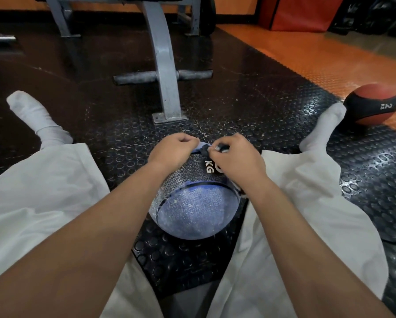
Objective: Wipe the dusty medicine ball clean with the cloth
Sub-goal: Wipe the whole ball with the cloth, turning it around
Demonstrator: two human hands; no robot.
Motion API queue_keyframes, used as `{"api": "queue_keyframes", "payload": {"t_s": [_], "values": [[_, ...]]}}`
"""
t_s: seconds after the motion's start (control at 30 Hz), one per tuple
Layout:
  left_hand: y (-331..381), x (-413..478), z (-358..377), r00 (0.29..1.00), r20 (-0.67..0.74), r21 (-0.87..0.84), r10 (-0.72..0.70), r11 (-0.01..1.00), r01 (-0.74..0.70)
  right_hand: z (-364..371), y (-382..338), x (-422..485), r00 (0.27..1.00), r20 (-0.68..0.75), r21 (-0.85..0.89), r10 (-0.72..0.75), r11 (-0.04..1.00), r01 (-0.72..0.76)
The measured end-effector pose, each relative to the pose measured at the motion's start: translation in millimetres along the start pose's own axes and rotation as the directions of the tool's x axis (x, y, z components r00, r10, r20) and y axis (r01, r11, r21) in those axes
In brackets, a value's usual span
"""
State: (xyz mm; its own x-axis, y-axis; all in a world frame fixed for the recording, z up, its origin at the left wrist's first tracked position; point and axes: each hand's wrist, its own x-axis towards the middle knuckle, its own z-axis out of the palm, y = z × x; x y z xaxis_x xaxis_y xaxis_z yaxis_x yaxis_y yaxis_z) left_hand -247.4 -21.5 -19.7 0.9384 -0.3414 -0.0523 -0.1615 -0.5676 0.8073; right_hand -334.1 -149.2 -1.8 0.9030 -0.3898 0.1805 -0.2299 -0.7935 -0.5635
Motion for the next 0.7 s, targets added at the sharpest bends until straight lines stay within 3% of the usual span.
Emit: {"api": "queue_keyframes", "payload": {"t_s": [0.13, 0.3, 0.37, 0.57, 0.7], "values": [[-3.0, 6.1, -2.9, 1.000, 0.015, -0.093, -0.016, 0.996, 0.018, 6.2, -14.5, -16.1, 0.992, -0.016, -0.042, -0.125, 0.991, 0.125], [-10.9, 6.5, -10.7, 0.998, 0.053, -0.148, 0.022, 0.989, -0.014, 18.1, -24.9, -59.4, 0.926, 0.000, -0.074, -0.377, 0.924, 0.376], [-16.0, 4.1, -13.4, 0.998, 0.059, -0.174, 0.039, 0.984, -0.028, 16.6, -21.0, -61.8, 0.938, -0.024, -0.051, -0.345, 0.938, 0.344], [-29.2, -6.6, -22.0, 1.000, 0.011, -0.217, 0.029, 0.976, -0.026, 8.0, -20.3, -16.4, 0.999, -0.037, -0.035, -0.036, 0.999, 0.034], [-36.2, -6.2, -27.5, 0.999, -0.040, -0.247, -0.012, 0.969, 0.002, 17.2, -31.6, -21.5, 0.994, -0.030, -0.083, -0.104, 0.991, 0.101]]}}
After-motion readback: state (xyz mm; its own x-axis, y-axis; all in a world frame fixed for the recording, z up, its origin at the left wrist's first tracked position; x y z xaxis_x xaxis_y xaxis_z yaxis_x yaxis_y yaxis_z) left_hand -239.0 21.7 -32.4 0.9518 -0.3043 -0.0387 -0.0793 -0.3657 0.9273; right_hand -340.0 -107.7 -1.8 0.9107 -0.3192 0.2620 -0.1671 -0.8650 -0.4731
